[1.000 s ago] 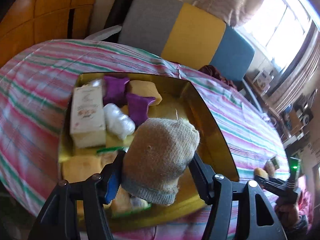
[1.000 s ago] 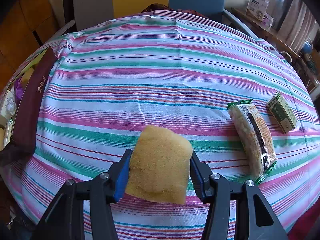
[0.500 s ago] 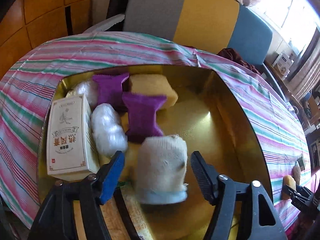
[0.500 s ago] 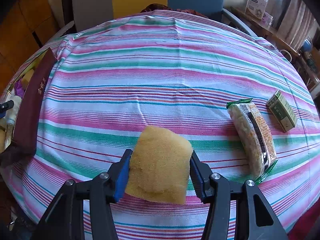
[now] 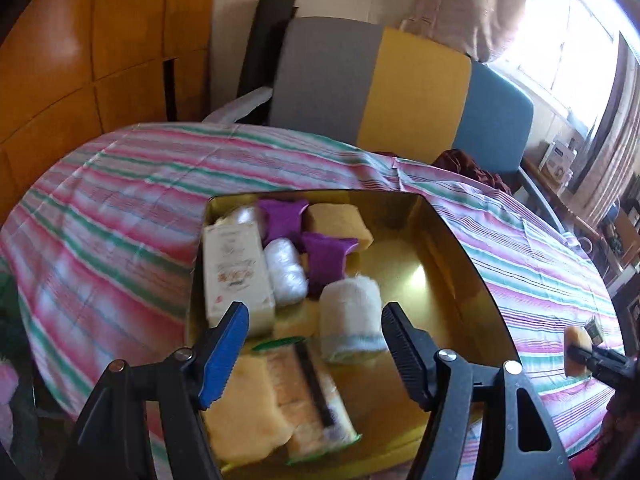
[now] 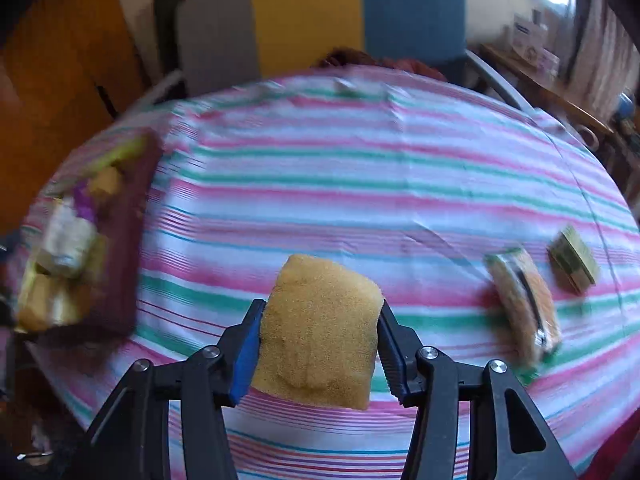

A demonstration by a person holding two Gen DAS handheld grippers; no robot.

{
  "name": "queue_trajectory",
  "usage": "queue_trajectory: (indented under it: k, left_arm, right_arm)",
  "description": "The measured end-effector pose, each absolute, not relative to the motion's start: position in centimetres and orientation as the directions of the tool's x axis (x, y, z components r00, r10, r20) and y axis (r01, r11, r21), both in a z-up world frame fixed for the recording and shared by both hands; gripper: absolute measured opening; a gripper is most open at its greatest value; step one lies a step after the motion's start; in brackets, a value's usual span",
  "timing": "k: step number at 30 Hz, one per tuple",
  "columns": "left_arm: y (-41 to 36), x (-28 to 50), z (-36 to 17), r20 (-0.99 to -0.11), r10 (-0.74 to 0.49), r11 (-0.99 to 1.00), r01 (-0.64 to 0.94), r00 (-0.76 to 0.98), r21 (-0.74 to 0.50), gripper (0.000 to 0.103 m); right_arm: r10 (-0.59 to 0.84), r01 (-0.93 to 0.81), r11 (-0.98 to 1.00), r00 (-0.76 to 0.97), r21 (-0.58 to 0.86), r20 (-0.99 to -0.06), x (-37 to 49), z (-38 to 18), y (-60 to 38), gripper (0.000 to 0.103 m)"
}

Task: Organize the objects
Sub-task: 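Carry the yellow sponge into the gold tray and open the right tool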

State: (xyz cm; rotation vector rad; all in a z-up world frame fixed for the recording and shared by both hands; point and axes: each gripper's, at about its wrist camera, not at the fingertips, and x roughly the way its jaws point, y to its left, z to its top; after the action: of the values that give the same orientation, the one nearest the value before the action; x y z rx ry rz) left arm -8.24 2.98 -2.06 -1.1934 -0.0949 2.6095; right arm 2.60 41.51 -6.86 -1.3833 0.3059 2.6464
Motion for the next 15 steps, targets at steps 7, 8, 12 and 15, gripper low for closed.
queue_trajectory:
  k: [7, 8, 12, 15]
  left_arm:
    - [-0.2, -6.9, -2.2, -0.725, 0.295, -0.955, -0.174, -0.622, -0.240, 0.069]
    - [-0.5, -6.8, -2.1, -0.722, 0.298, -0.954, -0.171, -0.624, -0.246, 0.069]
    - [-1.9, -6.4, -2.2, -0.720, 0.290, -0.956, -0.149, -0.630, -0.255, 0.069]
    - [-2.8, -6.3, -2.7, -0.726, 0.284, -0.956, -0.133, -0.627, -0.260, 0.069]
  right_arm:
    - [-0.218, 0.123, -0.976, -0.654, 0.182, -0.725, -1.6, -1.7, 27.9, 0.054]
    - [-0.242, 0.162, -0.970, -0.643, 0.180, -0.727, -2.2, -1.7, 26.0, 0.054]
    - [-0.286, 0.266, -0.951, -0.555, 0.159, -0.781, -4.9, -4.4, 19.8, 0.054]
    - [-0.284, 0.284, -0.945, -0.479, 0.160, -0.831, -6.4, -7.6, 17.4, 0.054]
